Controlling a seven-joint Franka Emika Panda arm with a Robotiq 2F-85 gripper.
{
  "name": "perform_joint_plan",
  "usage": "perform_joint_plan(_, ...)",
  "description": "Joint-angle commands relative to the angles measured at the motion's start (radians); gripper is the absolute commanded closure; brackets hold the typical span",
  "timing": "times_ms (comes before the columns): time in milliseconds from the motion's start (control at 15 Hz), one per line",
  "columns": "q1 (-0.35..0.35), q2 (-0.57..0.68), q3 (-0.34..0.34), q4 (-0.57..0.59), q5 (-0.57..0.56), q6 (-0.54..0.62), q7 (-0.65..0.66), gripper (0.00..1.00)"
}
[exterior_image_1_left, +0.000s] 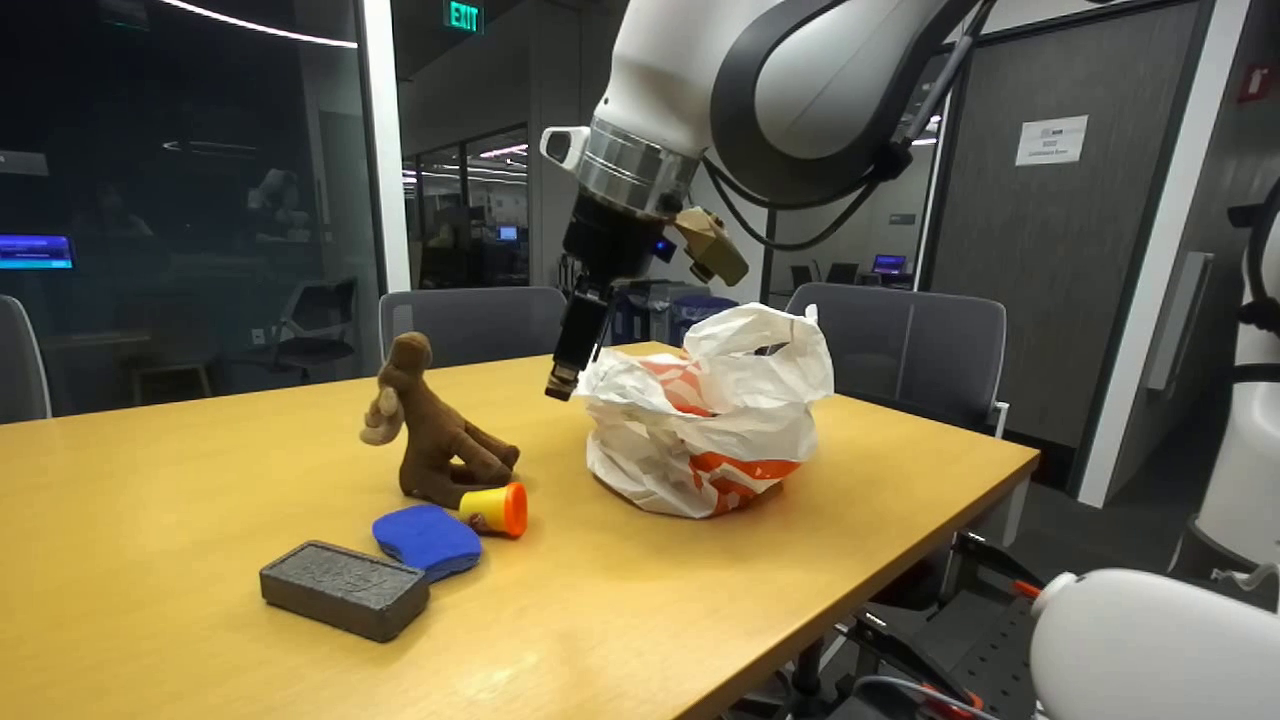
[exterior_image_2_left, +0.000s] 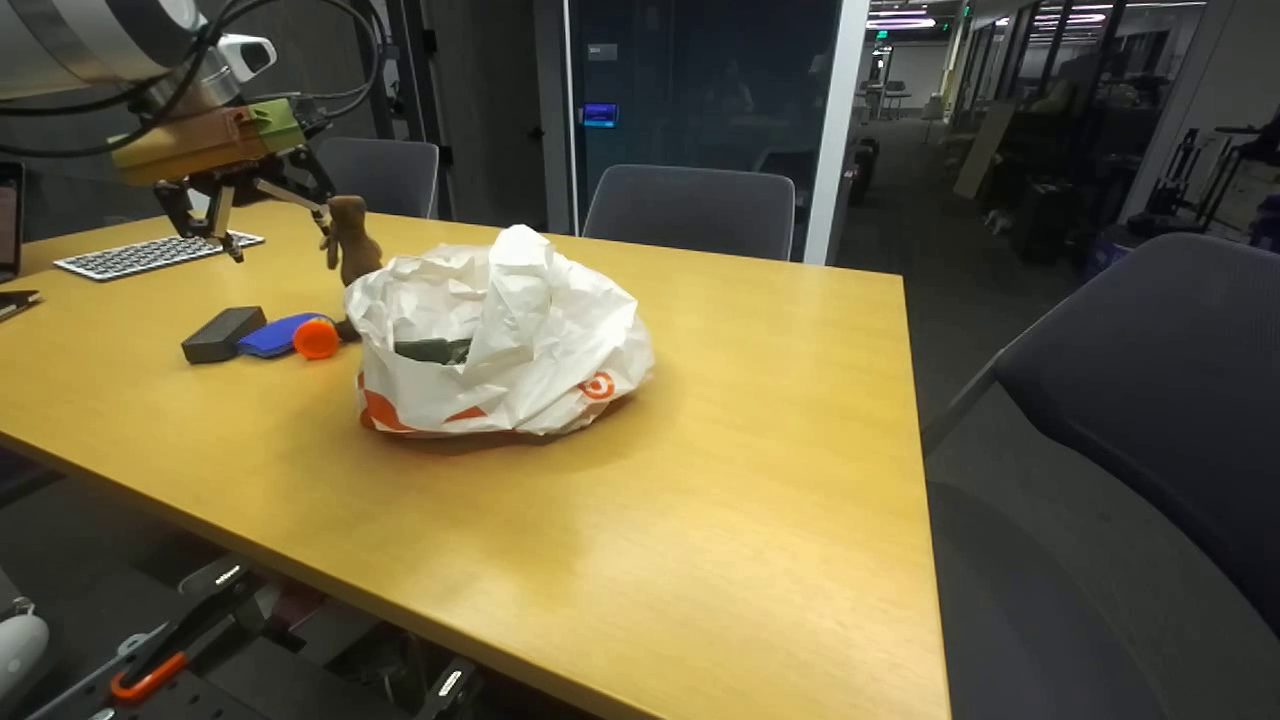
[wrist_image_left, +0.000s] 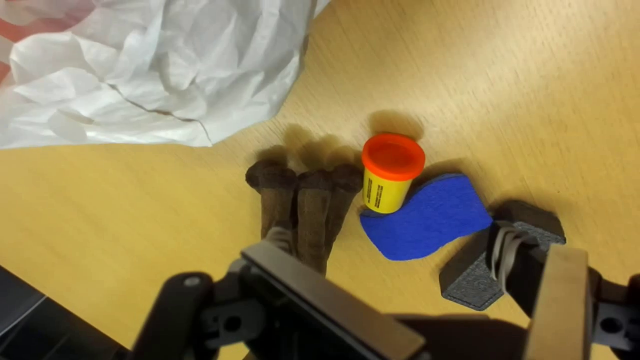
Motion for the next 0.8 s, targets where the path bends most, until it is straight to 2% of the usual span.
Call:
perform_joint_plan(0, -0.003, 0.053, 0.016, 0.029, -0.041, 0.099, 0.045, 0.0)
perform_joint_plan(400, -0.004, 0.185, 0.01, 0.151, -0.139, 0.25, 0.101, 0.0)
perform_joint_plan(733, 0.021, 0.341, -0.032, 0.317, -0.25, 0.246, 0.089, 0.0)
